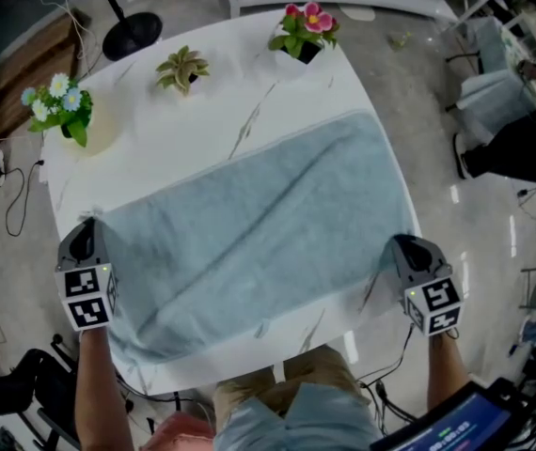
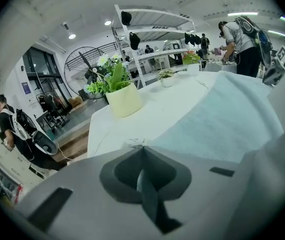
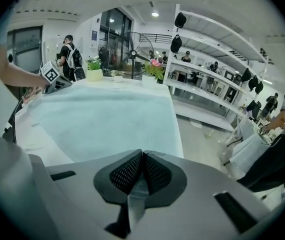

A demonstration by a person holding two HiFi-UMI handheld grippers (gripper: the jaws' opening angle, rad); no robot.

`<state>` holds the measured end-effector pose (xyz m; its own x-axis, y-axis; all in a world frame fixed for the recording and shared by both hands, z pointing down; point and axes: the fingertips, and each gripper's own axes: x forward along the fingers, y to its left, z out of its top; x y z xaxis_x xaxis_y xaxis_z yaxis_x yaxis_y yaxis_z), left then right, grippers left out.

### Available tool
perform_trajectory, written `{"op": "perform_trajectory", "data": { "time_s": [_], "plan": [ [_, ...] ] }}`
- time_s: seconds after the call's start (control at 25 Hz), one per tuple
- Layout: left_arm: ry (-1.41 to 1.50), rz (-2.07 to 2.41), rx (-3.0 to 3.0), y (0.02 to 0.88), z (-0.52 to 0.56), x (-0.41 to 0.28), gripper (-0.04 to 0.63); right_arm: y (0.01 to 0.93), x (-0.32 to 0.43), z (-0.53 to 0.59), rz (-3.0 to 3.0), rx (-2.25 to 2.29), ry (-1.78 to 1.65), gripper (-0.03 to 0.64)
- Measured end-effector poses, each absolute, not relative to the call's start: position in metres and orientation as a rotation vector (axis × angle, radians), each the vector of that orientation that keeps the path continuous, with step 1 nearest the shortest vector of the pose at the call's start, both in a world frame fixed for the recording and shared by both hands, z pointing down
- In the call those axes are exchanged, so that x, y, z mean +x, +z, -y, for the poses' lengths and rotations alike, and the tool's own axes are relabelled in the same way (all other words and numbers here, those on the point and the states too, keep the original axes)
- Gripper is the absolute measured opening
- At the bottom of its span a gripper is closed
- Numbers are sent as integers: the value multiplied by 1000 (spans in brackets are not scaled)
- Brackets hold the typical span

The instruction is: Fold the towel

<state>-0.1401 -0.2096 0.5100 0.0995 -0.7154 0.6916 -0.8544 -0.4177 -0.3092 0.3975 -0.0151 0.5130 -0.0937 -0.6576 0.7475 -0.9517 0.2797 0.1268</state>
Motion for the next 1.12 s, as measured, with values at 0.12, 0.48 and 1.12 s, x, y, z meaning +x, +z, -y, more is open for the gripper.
{"op": "perform_trajectory", "data": {
  "time_s": [0.12,0.48,1.12],
  "plan": [
    [1225,1599,2190,510,217,-144,6,515,403,3,1814,1435,531,22],
    [1230,1612,2168,512,231,-149,6,513,416,-8,1816,1438,520,21],
    [865,1610,2212,421,61,-125,6,453,340,46,2061,1352,431,48]
  ]
}}
